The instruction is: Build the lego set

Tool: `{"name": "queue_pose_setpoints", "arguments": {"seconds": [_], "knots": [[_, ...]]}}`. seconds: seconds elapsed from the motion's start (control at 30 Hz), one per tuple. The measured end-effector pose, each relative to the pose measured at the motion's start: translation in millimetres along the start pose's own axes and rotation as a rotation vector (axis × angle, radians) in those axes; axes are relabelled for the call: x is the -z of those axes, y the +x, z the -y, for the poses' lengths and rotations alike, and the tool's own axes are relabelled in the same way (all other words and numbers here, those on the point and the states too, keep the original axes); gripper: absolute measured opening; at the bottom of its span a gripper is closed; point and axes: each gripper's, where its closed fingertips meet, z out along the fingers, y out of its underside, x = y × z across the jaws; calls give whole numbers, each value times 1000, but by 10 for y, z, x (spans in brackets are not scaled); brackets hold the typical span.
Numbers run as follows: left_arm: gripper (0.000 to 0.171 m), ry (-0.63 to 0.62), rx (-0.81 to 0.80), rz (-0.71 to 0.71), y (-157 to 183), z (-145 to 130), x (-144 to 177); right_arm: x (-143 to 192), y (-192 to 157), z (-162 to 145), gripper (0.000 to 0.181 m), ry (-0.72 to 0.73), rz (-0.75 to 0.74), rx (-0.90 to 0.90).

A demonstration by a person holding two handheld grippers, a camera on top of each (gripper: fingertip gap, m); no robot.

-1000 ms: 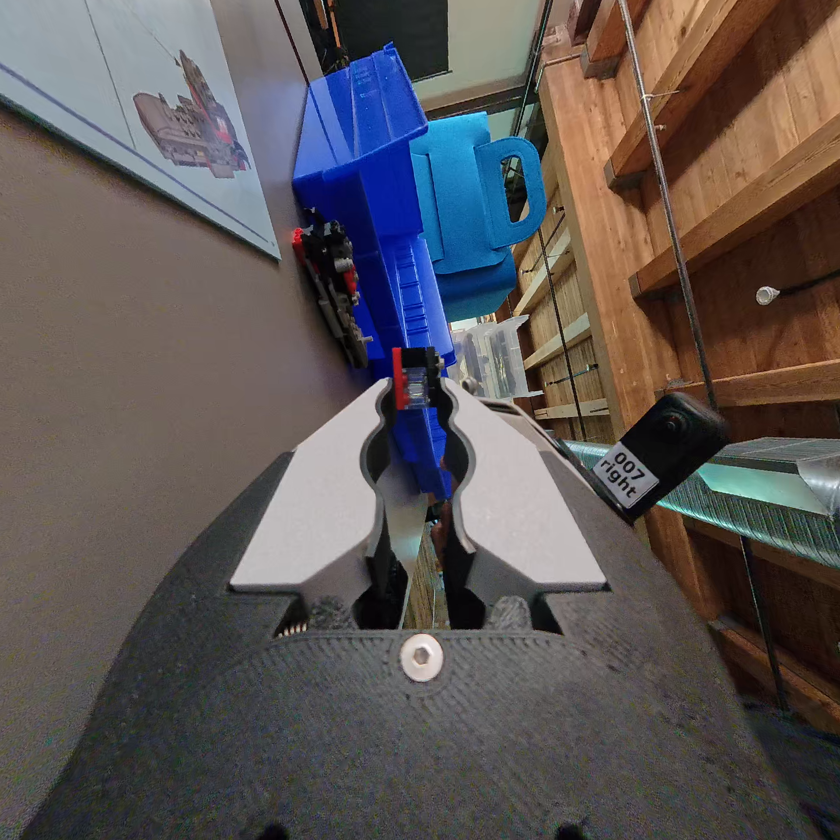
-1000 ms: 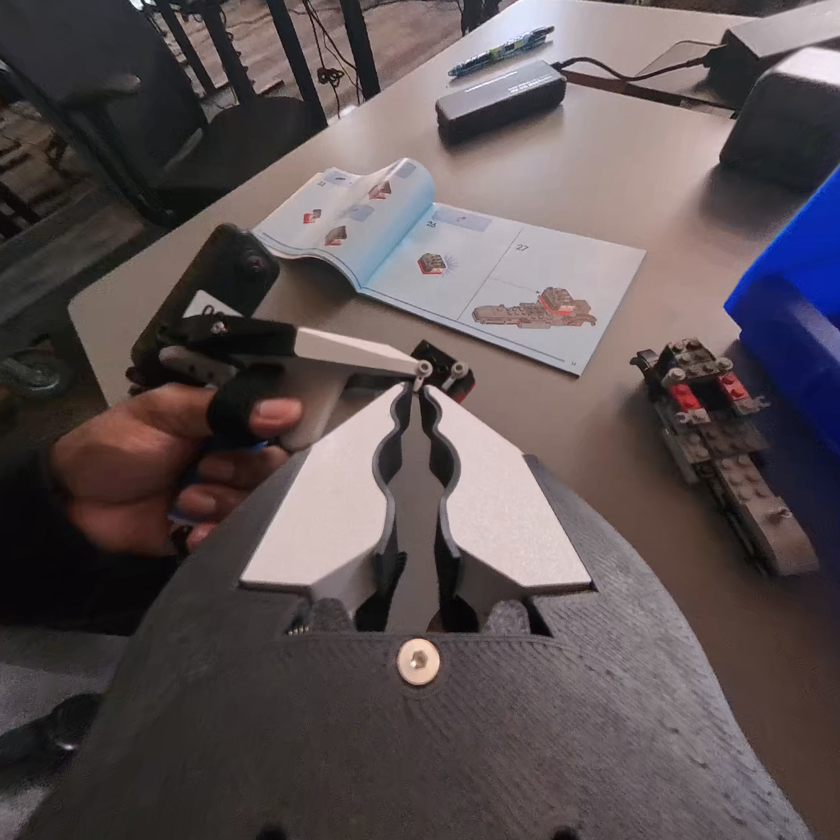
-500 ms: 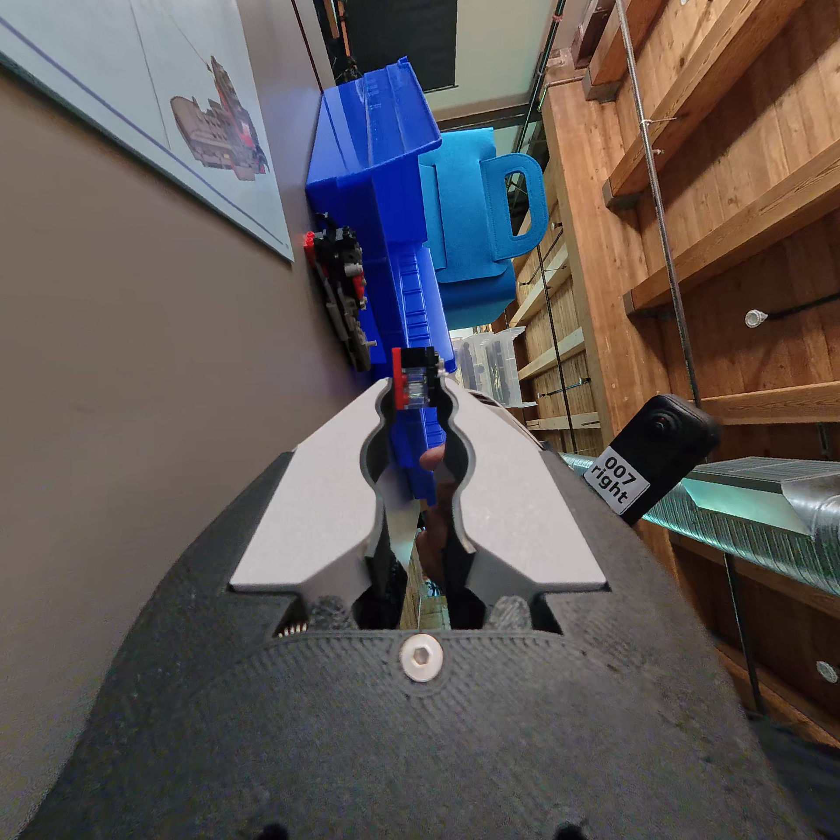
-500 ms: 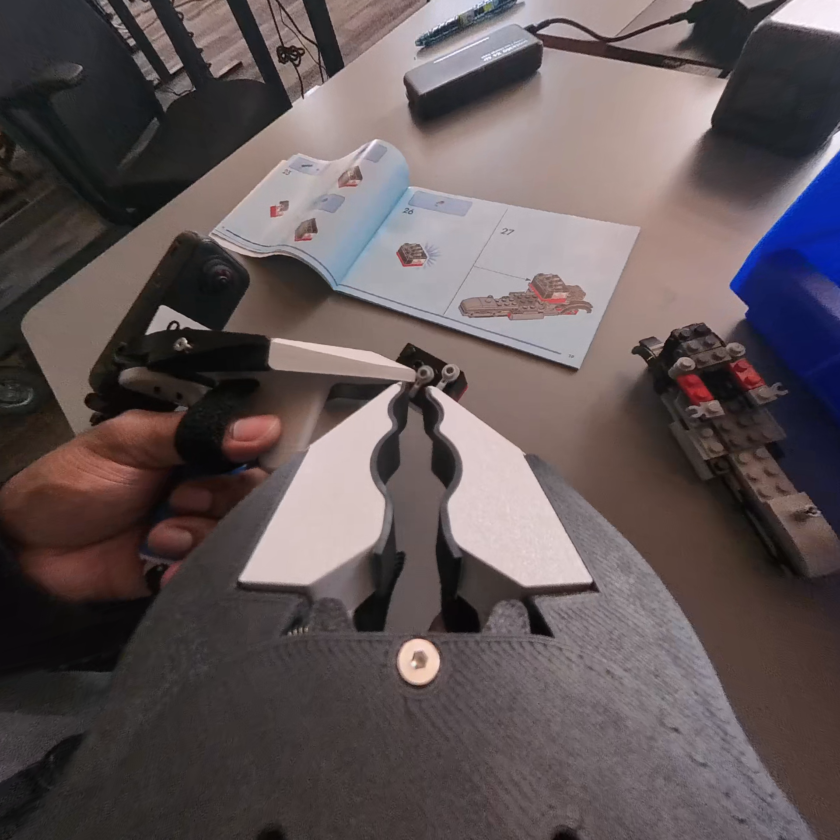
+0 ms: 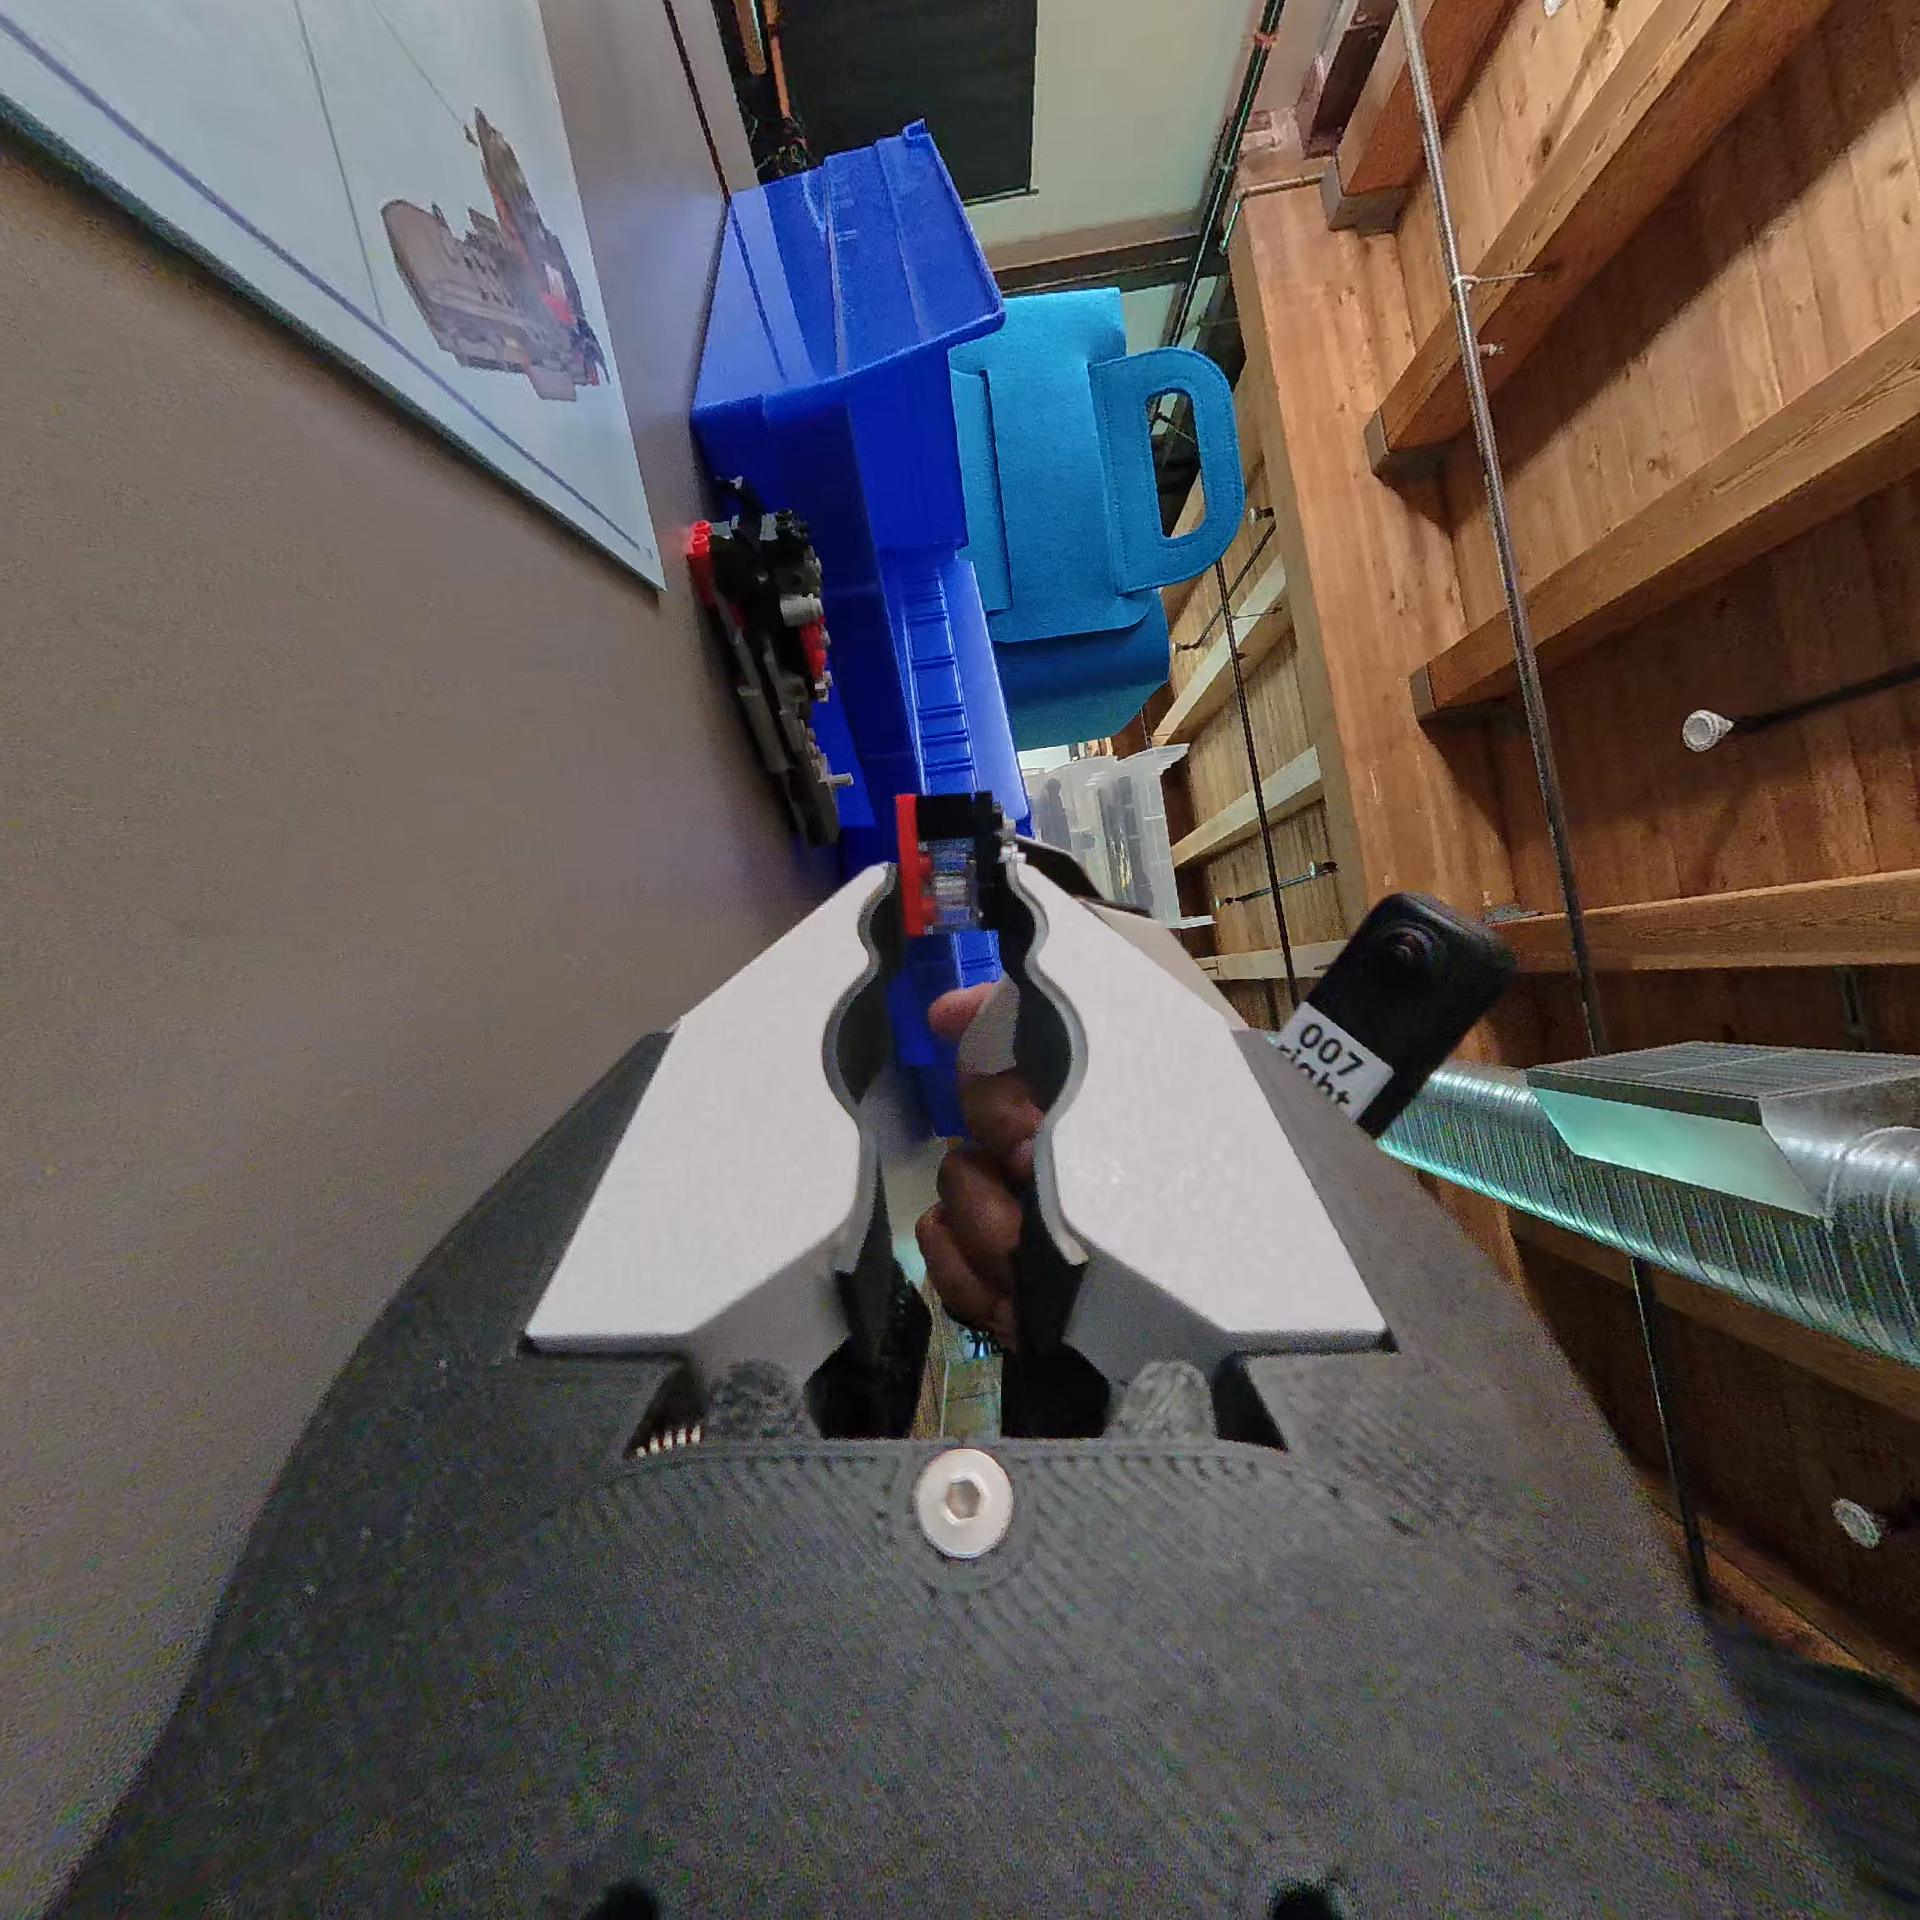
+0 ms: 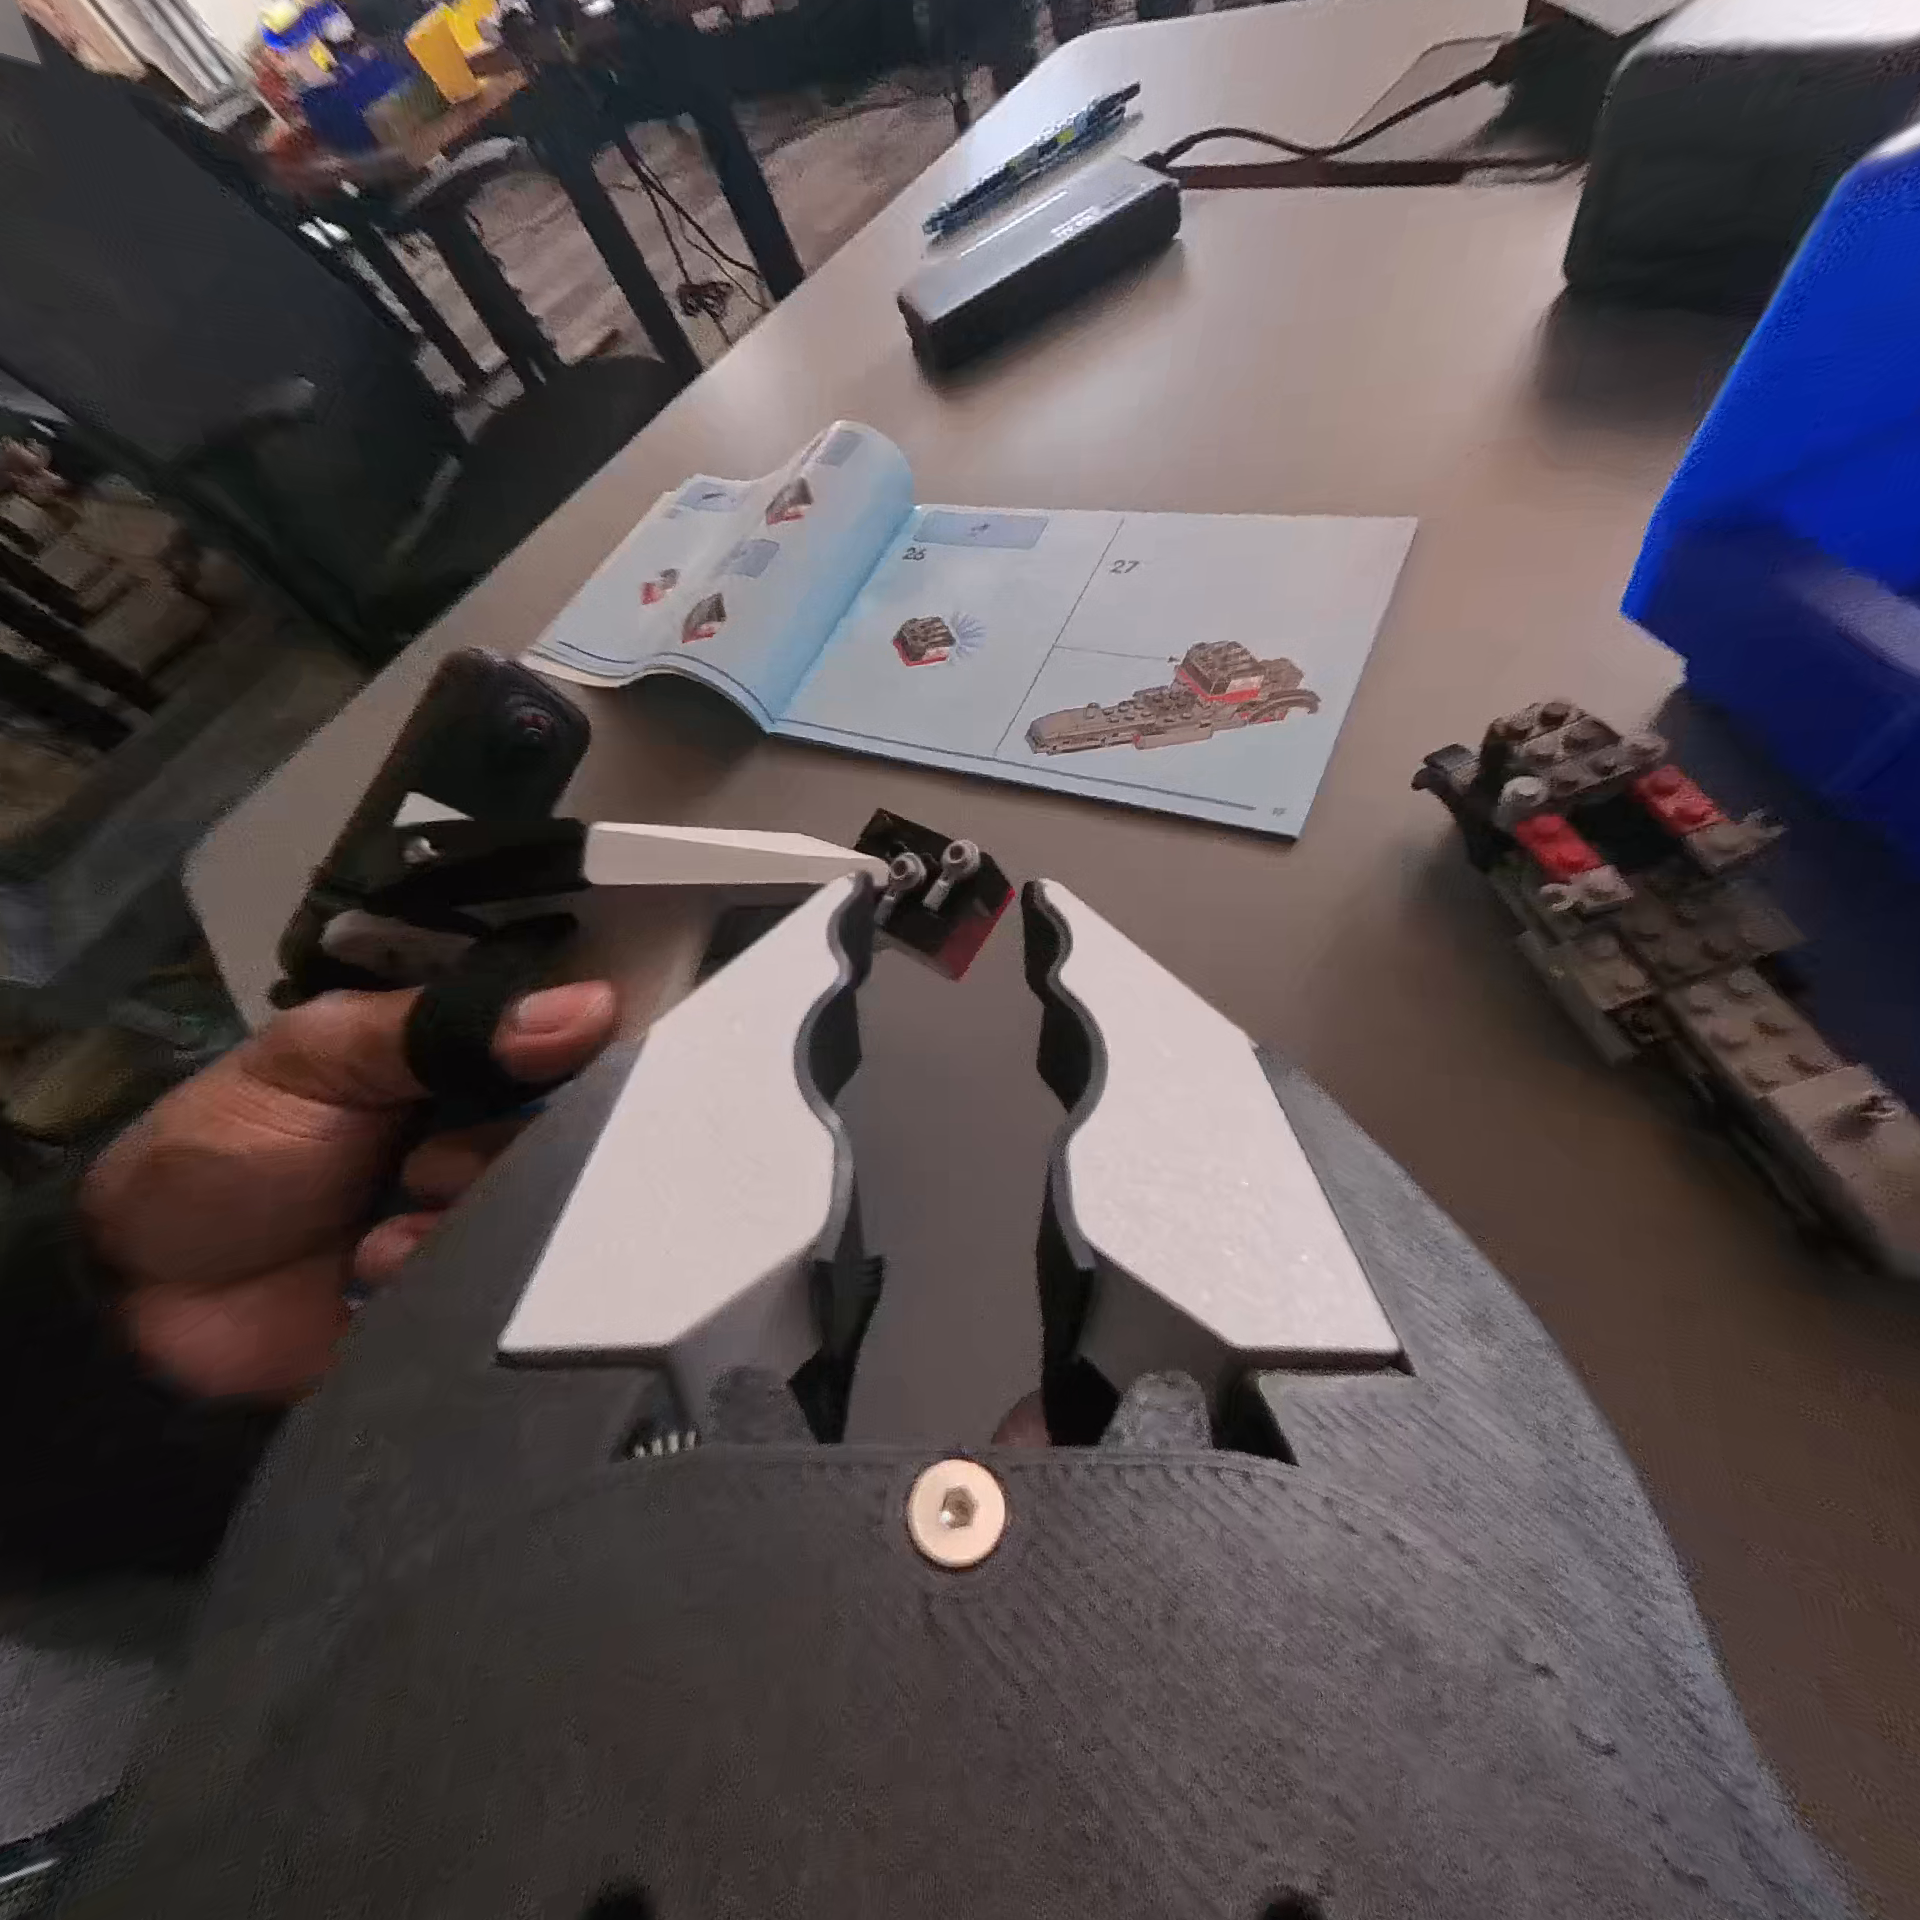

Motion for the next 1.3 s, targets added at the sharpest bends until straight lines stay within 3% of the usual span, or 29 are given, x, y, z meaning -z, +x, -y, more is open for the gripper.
{"name": "queue_pose_setpoints", "arguments": {"seconds": [0.87, 1.07, 1.3], "knots": [[17, -16, -4, -10, 13, -10, -11, -39, 61, -12, 33, 41, 91, -93], [17, -21, -29, -17, 42, -20, -16, -55, 30, 12, 44, 56, 168, -209], [17, -34, -47, -20, 59, -40, -26, -72, 40, 4, 44, 57, 249, -352]]}}
